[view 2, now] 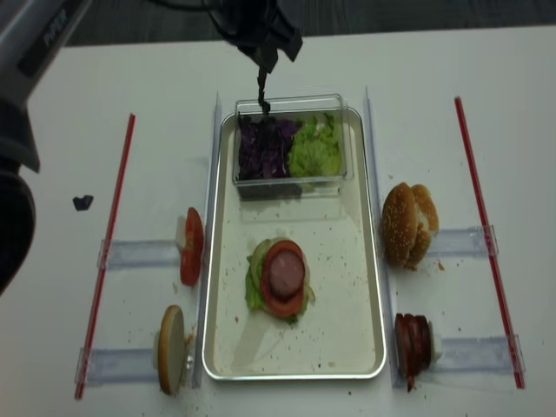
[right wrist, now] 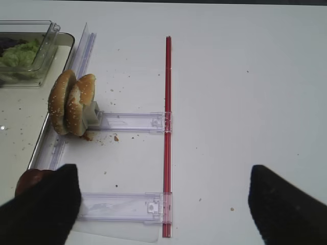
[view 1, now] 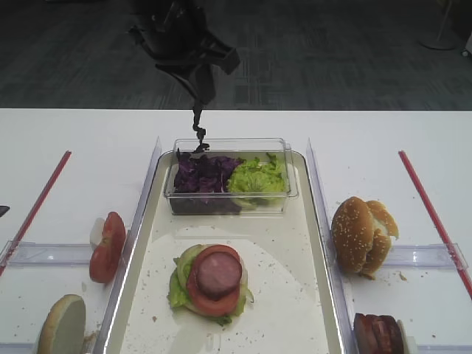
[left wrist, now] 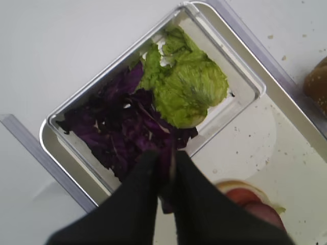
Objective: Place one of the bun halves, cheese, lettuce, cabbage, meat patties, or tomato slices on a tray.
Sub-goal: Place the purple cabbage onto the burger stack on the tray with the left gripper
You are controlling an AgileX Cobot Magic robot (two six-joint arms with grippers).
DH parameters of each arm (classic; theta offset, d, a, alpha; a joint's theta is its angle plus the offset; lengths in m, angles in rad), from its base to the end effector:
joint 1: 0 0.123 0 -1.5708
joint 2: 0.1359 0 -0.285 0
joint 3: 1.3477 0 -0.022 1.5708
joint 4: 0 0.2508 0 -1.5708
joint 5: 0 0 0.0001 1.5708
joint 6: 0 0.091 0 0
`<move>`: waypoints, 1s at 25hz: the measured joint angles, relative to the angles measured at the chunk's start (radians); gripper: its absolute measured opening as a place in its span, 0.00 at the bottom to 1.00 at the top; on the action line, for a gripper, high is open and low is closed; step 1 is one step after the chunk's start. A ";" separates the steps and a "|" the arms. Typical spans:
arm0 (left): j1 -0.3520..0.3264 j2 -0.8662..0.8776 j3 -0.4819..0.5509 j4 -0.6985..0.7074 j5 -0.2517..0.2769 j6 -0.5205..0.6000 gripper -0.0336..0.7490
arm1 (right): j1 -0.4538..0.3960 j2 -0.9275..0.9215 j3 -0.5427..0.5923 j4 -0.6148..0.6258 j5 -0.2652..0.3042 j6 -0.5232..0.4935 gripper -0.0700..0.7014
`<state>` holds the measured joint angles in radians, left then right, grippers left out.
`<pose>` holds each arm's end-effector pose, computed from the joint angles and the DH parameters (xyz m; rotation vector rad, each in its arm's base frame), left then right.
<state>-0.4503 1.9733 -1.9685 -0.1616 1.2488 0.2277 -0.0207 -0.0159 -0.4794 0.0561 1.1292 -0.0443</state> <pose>0.3810 -0.1996 0.3277 0.8870 2.5970 -0.2863 -0.0079 0.0048 0.2662 -0.0298 2.1160 0.0292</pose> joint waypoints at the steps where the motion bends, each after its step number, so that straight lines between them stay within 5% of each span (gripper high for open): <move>1: -0.002 -0.012 0.020 0.000 0.000 0.000 0.10 | 0.000 0.000 0.000 0.000 0.000 0.000 0.97; 25: -0.192 -0.302 0.433 -0.009 -0.009 -0.016 0.09 | 0.000 0.000 0.000 0.000 0.000 0.001 0.97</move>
<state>-0.6425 1.6709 -1.5351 -0.1710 1.2397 0.2112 -0.0207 -0.0159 -0.4794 0.0561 1.1292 -0.0431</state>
